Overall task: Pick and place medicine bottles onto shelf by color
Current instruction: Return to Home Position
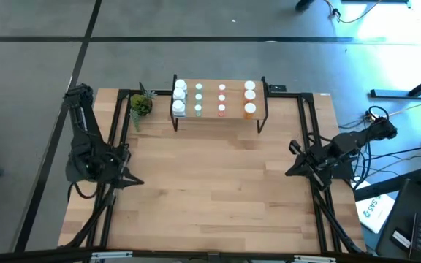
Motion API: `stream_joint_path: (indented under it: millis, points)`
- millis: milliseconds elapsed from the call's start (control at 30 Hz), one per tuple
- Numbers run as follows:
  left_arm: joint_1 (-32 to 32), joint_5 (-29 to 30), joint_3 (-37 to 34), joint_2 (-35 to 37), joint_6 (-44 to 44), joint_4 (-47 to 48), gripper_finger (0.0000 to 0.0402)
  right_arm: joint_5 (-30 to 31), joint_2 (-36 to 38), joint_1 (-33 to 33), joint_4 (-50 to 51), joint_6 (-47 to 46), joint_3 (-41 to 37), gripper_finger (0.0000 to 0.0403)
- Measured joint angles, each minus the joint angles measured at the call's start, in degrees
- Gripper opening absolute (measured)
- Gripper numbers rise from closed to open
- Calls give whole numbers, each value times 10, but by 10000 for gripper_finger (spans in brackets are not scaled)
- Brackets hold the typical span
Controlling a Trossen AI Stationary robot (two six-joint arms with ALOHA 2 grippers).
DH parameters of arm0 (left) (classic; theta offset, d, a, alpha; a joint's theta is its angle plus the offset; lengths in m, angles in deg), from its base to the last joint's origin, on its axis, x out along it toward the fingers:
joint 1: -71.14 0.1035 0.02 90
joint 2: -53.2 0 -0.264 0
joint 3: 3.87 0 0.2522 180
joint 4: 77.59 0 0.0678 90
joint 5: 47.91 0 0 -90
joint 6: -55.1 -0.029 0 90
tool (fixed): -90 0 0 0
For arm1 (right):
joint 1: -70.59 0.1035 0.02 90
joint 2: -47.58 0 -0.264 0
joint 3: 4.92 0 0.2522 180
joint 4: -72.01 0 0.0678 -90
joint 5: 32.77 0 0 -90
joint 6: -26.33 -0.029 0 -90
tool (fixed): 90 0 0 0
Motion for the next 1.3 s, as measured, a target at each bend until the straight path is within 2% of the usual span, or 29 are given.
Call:
stream_joint_path:
  millis: [133,233,400,600,900,1067,1300]
  points:
    - [10,-74,-50,29,-129,-138,0,-24,3,0,-30,2,-24,0]
    - [34,-126,-80,50,-182,-186,0,-31,3,0,-39,3,-40,0]
    - [91,-189,-117,80,-193,-194,0,-85,5,0,-76,48,-73,0]
    - [160,-280,-151,111,-194,-194,0,-86,18,-11,-85,73,-80,0]
    - [224,-331,-202,151,-186,-193,0,-89,19,-29,-72,81,-80,0]
    - [240,-332,-230,172,-184,-191,0,-90,19,-33,-72,82,-80,0]
    - [257,-332,-230,179,-206,-173,0,-84,18,-33,-72,80,-80,0]
